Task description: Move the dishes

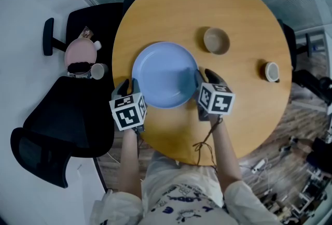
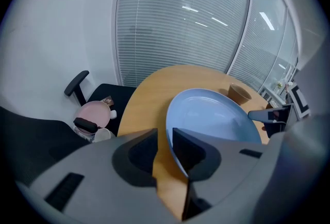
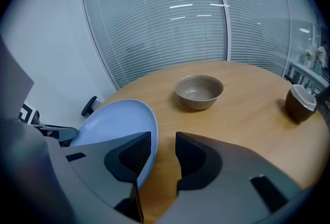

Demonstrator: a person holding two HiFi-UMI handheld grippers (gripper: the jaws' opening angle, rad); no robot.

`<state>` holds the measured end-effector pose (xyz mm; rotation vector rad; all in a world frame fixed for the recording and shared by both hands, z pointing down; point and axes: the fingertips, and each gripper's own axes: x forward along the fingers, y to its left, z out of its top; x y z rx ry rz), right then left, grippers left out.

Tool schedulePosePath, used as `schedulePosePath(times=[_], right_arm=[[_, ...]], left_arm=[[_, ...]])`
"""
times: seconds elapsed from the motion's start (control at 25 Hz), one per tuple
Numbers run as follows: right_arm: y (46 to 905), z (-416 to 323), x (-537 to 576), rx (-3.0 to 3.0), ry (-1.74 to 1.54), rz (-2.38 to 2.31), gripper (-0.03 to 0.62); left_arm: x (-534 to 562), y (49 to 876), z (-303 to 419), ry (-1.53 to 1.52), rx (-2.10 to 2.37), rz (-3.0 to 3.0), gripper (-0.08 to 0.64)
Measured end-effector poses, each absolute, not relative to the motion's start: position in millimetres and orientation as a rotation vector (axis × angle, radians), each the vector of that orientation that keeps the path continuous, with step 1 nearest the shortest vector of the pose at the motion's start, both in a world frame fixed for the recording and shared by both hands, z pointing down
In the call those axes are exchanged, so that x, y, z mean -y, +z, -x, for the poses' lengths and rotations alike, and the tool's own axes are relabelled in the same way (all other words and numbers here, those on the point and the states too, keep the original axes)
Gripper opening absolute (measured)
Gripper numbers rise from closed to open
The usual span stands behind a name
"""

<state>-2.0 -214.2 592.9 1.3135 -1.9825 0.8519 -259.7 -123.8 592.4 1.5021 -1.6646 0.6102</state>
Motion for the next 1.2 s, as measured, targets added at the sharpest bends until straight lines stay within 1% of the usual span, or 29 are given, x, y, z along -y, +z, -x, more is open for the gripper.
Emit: schedulePosePath(times=[0.2,0.4,0.56,0.72,0.92,1.08,1.2], right_arm=[[576,-15,209,1.983,0.857,-1.374,0.13],[549,-31,207,2.019,0.811,-1.449,0.129],[527,-54,207,2.024,0.788,-1.523,0.127],[512,-78,208,2.018,0.806,-1.601,0.115],[493,-104,217,2.028,0.793,-1.677,0.09],[483,-116,227,2.048,0.767,-1.7,0.057],[482,-123,242,2.058,0.807,-1.701,0.051]], left_arm=[[121,569,261,0.608,1.693,-1.522,0.069],[133,539,238,0.549,1.7,-1.624,0.064],[145,515,209,0.541,1.692,-1.732,0.02],[154,498,176,0.54,1.649,-1.821,0.003],[162,486,136,0.546,1.601,-1.885,0.003],[165,481,114,0.544,1.581,-1.906,0.002],[170,482,100,0.546,1.566,-1.917,0.003]])
